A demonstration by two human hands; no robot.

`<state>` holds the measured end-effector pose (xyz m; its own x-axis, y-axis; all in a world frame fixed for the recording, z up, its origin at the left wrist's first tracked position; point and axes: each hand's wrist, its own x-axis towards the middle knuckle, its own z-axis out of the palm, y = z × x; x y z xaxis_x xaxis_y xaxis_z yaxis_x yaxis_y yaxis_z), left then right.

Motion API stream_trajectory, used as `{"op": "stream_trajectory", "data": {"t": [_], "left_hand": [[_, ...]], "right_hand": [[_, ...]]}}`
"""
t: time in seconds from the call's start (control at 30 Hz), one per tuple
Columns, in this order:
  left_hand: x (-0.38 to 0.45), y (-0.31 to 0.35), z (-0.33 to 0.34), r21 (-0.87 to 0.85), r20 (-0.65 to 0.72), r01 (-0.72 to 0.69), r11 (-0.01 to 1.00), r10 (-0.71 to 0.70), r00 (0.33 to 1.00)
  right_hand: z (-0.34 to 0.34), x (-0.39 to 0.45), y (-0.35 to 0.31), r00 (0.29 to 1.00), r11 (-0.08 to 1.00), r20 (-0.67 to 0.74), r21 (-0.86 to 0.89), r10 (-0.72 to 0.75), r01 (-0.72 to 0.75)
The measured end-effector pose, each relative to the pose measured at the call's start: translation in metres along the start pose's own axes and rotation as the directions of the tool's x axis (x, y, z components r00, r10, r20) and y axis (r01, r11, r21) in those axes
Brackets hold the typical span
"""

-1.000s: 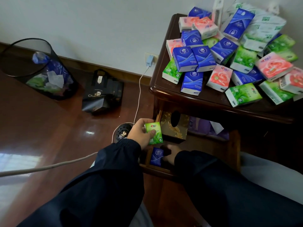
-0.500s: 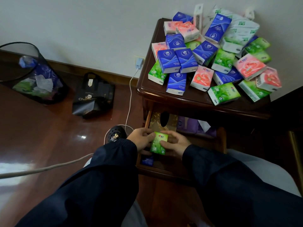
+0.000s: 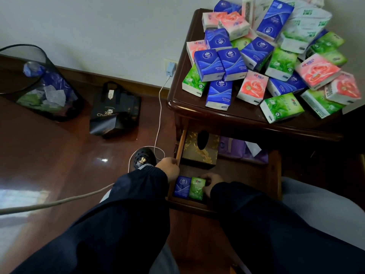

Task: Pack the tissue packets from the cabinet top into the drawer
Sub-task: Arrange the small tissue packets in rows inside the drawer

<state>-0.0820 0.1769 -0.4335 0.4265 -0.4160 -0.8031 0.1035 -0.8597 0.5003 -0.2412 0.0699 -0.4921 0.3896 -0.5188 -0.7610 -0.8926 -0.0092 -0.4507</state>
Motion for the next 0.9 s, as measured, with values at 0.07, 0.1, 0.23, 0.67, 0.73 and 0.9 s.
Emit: {"op": "stream_trajectory", "data": {"t": [0.07, 0.1, 0.23, 0.67, 0.73, 0.9], "left_hand": [[0.002, -0.001, 0.0, 0.004, -0.007, -0.004, 1.0, 0.004, 1.0], [0.002, -0.002, 0.0, -0.006, 0.001, -0.003, 1.0, 0.003, 1.0], [-0.002, -0.001, -0.002, -0.016, 0.013, -0.002, 1.0, 0.002, 1.0], [-0.09, 0.099, -0.014, -0.062, -0.494, -0.619, 0.783, 0.515, 0.701], [-0.104, 0.127, -0.018, -0.011, -0.515, -0.669, 0.743, 0.569, 0.641], [-0.12, 0.175, -0.02, 0.226, -0.461, -0.657, 0.719, 0.674, 0.578]], "right_hand": [[0.001, 0.003, -0.001, 1.0, 1.0, 0.011, -0.028, 0.01, -0.01], [0.001, 0.004, -0.001, 1.0, 0.999, 0.024, -0.05, 0.014, -0.013], [-0.002, 0.003, -0.001, 0.997, 0.994, 0.078, -0.106, 0.004, 0.004], [-0.12, -0.107, -0.064, 0.789, 0.843, -0.299, -0.209, -0.537, 0.495], [-0.151, -0.128, -0.076, 0.64, 0.773, -0.433, -0.335, -0.634, 0.539], [-0.206, -0.137, -0.088, 0.583, 0.791, -0.593, -0.593, -0.556, 0.151]]}}
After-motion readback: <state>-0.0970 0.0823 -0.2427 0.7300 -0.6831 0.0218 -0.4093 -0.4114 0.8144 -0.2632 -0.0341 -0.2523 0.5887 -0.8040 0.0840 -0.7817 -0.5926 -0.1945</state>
